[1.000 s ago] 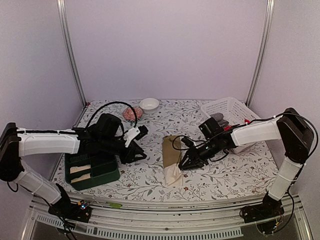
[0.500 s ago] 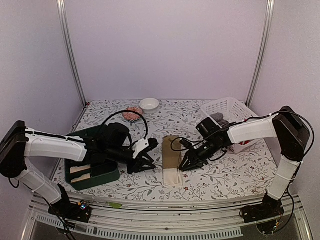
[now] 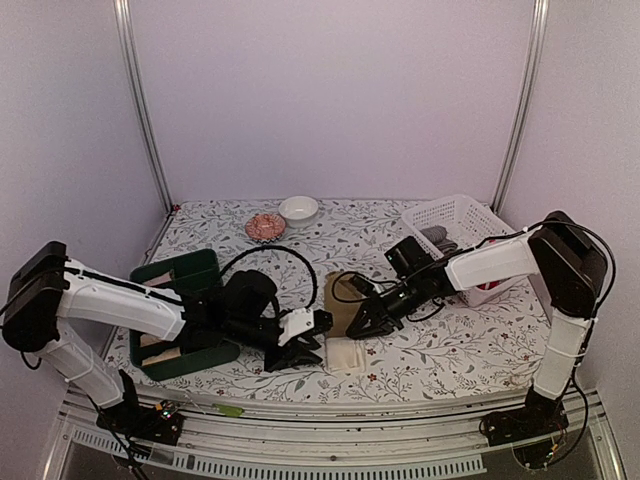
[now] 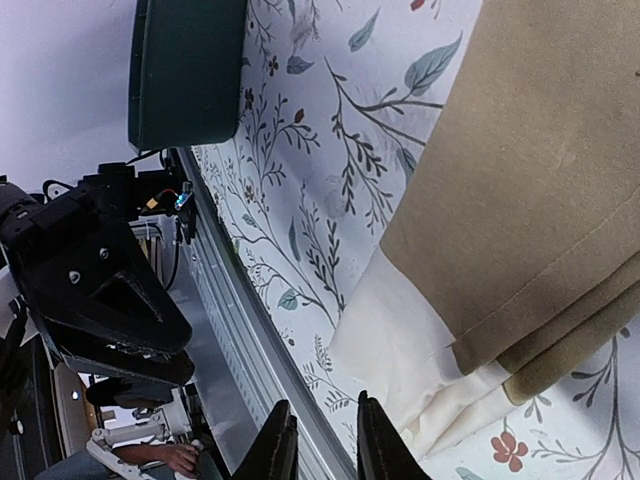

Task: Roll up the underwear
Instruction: Roll the underwear at the center of the board.

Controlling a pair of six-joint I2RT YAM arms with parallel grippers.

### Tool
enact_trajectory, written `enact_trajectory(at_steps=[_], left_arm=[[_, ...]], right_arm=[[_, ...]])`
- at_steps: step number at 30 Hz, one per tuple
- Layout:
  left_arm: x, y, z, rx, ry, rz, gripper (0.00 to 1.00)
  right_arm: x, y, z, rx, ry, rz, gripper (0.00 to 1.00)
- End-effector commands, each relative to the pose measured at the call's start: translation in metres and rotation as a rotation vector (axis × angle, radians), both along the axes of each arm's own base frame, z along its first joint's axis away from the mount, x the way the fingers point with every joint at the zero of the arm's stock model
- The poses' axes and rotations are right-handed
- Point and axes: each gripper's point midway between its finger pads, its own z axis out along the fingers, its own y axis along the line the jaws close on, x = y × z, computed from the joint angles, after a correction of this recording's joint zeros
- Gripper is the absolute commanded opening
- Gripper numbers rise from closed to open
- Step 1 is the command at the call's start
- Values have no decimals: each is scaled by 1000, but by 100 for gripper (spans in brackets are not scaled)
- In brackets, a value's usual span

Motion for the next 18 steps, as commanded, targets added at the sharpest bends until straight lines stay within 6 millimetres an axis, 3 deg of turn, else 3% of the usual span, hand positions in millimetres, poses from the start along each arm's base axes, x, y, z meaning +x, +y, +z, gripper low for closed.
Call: enact_trajectory(at_steps=[1, 10, 18], left_arm=[[-5, -22, -9, 11, -70, -64, 30], [-3, -50, -40, 79, -87, -132, 31], [-10, -46, -84, 196, -65, -195, 31]], right_arm=[[-3, 4, -20, -4, 43, 12, 20], [-19, -12, -65, -99, 109, 29, 10], [-15, -11, -59, -94, 70, 33, 11]])
